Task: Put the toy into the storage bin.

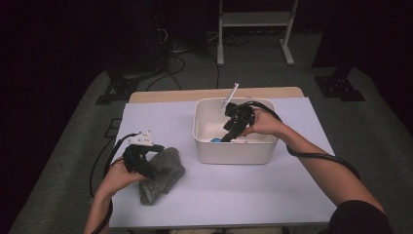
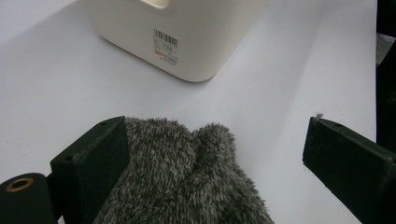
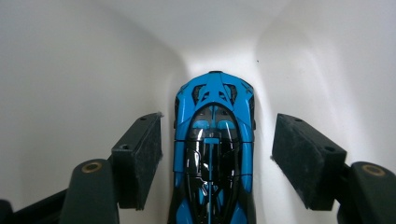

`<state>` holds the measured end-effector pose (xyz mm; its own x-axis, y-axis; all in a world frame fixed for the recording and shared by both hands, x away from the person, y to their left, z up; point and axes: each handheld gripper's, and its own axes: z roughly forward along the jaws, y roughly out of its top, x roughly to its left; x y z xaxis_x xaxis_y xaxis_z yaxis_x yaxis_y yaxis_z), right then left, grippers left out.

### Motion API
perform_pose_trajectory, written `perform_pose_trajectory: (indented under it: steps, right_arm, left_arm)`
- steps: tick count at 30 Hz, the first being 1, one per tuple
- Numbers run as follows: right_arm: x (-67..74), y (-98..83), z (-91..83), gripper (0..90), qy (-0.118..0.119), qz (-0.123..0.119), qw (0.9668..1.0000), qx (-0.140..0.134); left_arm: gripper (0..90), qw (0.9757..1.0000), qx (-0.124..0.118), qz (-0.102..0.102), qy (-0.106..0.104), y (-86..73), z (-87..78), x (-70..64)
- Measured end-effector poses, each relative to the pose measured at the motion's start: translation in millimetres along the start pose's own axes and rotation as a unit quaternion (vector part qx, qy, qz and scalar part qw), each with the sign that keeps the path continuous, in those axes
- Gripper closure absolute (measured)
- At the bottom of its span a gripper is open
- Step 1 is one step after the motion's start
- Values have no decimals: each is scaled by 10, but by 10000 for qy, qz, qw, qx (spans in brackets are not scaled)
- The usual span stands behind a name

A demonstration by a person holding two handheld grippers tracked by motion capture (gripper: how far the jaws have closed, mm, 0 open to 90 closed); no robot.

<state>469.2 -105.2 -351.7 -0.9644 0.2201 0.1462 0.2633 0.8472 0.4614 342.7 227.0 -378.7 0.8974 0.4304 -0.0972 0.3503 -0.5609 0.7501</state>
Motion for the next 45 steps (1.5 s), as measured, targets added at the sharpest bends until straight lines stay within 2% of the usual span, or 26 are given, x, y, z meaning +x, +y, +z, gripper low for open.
perform_pose_trajectory:
  steps: [9, 21, 28, 36, 45]
  right_arm:
    - [52, -3, -132, 305, -106, 36, 9999, -101]
    - [157, -25, -459, 299, -368, 6, 9988, -338]
    - [242, -90, -688, 299, -550, 33, 9969, -560]
    - [334, -177, -890, 299, -730, 50, 9953, -627]
    - [434, -314, -1161, 299, -948, 97, 9917, -860]
  left_arm:
    - [65, 10000, 2, 26, -10, 3, 7, -12]
    - [64, 10000, 14, 34, -1, -12, 7, -37]
    - [64, 10000, 54, 60, 14, -13, 15, -59]
    - [64, 9999, 95, 42, 51, -29, 36, -76]
    - [64, 9999, 107, 13, 42, -36, 72, -90]
